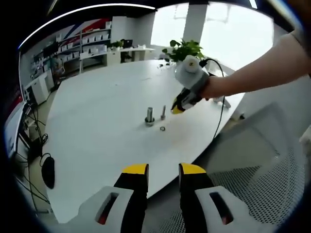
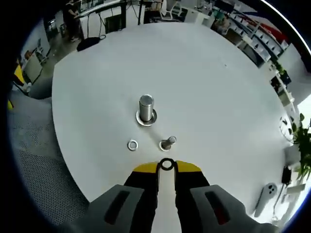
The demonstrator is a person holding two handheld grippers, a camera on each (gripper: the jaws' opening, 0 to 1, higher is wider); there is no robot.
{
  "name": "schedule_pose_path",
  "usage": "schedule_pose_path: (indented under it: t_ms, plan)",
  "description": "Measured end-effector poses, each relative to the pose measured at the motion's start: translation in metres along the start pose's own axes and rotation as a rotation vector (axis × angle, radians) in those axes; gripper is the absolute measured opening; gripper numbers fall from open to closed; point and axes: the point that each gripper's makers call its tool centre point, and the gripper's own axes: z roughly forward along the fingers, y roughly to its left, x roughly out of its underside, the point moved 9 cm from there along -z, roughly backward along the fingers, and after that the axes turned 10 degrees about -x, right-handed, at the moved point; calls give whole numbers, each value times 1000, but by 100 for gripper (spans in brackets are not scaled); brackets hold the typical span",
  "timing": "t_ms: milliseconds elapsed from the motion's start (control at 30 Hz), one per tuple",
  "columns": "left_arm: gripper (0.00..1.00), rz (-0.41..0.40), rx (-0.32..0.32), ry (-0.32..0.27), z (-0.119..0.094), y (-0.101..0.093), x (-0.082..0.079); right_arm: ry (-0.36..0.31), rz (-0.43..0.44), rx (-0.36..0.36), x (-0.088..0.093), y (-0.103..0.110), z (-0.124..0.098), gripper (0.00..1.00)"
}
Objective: Place the washer onto the threaded stud by aligning its center hole with the stud, sliding it down to the base, and recovering from edge contact or off-axis alignment until the washer reaches the visible bottom stop.
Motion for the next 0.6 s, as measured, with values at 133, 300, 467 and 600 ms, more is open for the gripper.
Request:
schedule_pose_path:
  t_ms: [133, 300, 467, 600]
  plan:
    - [22, 5, 2, 0, 0, -1, -1, -24, -32, 11, -2, -2, -6, 13]
    - [22, 3, 6, 1, 0, -1, 0, -45, -59, 12, -7, -3, -9, 13]
    - [22, -1, 3, 2, 0, 0, 0, -45, -97, 10, -17, -2, -5, 13]
    - [22, 4, 6, 6, 0, -1, 1, -40, -103, 6, -22, -4, 0, 13]
